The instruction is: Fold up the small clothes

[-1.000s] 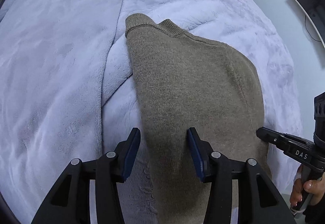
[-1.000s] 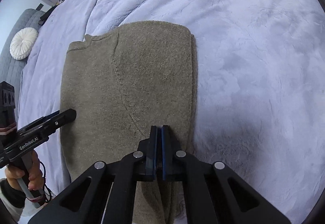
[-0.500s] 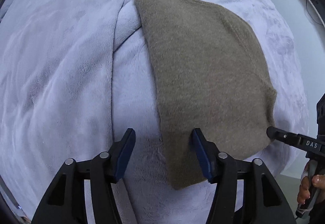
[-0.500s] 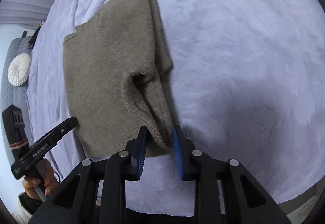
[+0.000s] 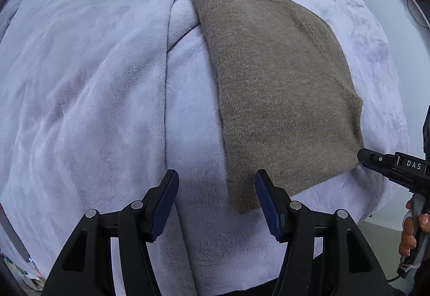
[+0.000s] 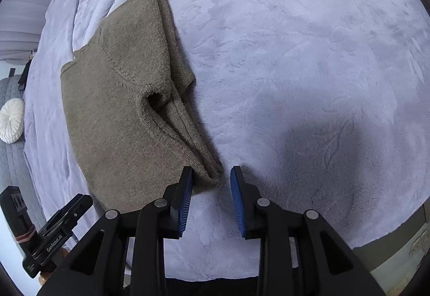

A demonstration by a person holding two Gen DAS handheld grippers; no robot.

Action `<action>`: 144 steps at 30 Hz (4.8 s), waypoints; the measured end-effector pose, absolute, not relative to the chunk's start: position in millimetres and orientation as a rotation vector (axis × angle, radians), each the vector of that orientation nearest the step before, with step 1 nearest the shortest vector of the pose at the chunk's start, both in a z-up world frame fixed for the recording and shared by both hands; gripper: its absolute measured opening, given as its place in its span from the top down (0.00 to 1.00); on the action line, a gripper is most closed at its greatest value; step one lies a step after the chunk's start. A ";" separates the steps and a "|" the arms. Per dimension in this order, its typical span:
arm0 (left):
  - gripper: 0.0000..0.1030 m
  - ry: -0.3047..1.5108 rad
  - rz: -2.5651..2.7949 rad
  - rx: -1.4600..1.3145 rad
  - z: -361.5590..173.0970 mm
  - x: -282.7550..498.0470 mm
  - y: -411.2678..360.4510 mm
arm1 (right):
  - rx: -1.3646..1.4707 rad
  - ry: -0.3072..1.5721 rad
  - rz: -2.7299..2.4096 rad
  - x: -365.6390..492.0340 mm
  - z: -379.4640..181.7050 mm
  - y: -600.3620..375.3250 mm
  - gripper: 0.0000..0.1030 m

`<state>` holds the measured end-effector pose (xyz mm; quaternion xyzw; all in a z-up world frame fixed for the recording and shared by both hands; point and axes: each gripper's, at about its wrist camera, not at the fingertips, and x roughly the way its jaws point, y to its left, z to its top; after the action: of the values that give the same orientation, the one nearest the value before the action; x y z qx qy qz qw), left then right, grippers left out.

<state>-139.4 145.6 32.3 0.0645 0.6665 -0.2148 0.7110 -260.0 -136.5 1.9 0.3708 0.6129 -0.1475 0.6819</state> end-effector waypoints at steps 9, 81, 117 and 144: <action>0.41 1.445 -0.492 0.123 53.9 -141.6 146.4 | 0.804 1.377 -0.379 -272.5 29.0 -133.7 0.59; 0.00 1.298 -0.237 0.180 118.1 -140.2 97.6 | 0.290 1.283 -0.276 -199.2 121.3 -105.9 0.12; 0.00 1.304 -0.227 0.178 115.1 -137.3 100.9 | 0.290 1.286 -0.274 -196.9 119.2 -103.9 0.12; 0.00 1.308 -0.194 0.155 113.7 -135.5 101.9 | 0.286 1.302 -0.264 -194.2 113.0 -102.9 0.12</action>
<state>-135.5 101.9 113.7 0.0719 0.6068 -0.0902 0.7865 -194.2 -102.9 113.0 0.1322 0.6022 -0.1221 0.7778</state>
